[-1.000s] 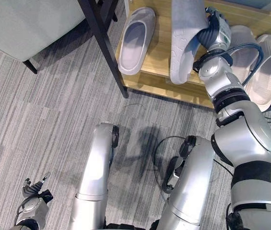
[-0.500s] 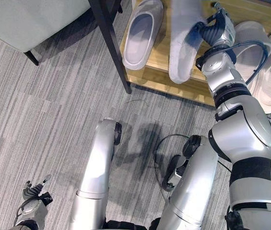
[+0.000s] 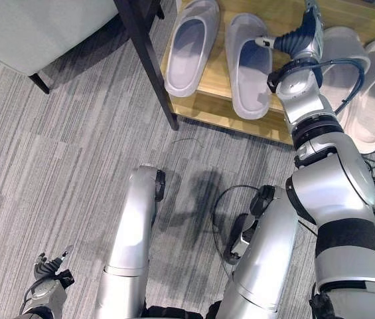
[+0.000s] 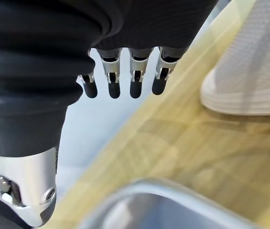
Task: Arrange the slippers neatly on the shoe rack.
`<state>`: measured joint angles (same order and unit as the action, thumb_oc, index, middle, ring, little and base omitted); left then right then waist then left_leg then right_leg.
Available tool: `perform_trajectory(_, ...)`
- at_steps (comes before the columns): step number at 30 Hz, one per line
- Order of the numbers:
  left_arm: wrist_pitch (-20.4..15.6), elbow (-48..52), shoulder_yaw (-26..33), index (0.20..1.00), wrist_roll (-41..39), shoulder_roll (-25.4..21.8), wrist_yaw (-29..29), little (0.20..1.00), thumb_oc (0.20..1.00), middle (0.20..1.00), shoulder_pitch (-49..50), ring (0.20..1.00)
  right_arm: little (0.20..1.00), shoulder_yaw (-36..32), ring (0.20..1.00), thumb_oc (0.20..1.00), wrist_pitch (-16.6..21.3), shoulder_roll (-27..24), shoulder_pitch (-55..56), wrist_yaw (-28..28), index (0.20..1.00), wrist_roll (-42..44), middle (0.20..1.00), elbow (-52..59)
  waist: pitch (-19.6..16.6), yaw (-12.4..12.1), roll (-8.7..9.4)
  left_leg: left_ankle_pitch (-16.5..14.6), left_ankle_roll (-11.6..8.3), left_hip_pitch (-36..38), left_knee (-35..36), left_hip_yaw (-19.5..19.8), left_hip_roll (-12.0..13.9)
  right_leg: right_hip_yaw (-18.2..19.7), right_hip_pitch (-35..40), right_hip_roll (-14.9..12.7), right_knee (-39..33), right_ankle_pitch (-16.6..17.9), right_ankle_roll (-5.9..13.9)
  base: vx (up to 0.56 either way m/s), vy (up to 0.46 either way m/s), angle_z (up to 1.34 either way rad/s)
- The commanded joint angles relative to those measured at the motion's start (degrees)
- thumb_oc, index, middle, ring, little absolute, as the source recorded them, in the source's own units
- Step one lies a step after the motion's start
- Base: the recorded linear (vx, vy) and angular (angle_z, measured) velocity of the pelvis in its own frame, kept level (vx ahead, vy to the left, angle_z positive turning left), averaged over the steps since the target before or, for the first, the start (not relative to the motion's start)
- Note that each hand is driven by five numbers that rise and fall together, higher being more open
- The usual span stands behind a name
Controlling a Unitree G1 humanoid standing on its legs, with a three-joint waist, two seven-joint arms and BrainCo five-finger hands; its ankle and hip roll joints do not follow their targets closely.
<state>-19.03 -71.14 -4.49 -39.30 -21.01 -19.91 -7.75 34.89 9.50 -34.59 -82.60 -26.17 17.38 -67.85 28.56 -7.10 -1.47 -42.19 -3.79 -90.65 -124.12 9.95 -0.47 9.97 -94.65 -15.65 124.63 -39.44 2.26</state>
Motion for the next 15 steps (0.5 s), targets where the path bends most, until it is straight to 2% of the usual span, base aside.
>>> perform_trajectory(1,0.07,-1.16,-0.74,1.0,0.03,-2.6,-1.06,1.0,1.0,1.0,0.88,1.0,1.0,-0.69,1.0,1.0,4.97,-0.14,-3.71,-2.62,1.0,3.19,1.0,4.49,1.19,-1.97,0.94,1.05,3.03,0.7,3.73,4.28,0.19,4.11,4.7,-0.86,1.57,-1.46,-5.83,-0.03,0.024,-0.07)
perform_trajectory(6,0.94,-1.81,-0.44,1.0,1.65,-1.07,-1.54,1.0,1.0,1.0,0.68,1.0,1.0,-3.39,1.0,1.0,5.74,-0.12,2.37,-3.11,1.0,1.44,1.0,14.55,1.19,-0.56,1.37,0.89,2.87,0.7,2.77,4.83,0.14,4.5,4.7,-0.11,2.43,-1.66,-5.64,-0.02,0.022,-0.06)
perform_trajectory(7,0.97,-1.44,-0.33,1.0,2.43,-0.51,-1.9,1.0,1.0,1.0,0.48,1.0,1.0,-5.42,1.0,1.0,5.87,1.31,5.46,-3.64,1.0,0.73,1.0,17.78,1.2,-0.07,1.45,0.91,2.89,0.7,2.48,5.13,0.07,4.62,4.7,0.24,2.69,-1.72,-5.62,-0.02,0.018,-0.07)
perform_trajectory(15,1.57,-1.19,0.09,1.0,4.12,0.08,-3.12,1.0,1.0,1.0,-0.47,1.0,1.0,-7.97,1.0,1.0,4.83,4.12,12.92,-4.2,1.0,-5.01,1.0,25.12,1.18,1.0,1.66,-0.07,3.1,0.7,-0.64,5.85,-0.2,4.82,4.7,1.03,4.53,-1.7,-4.98,-0.01,0.017,-0.1)
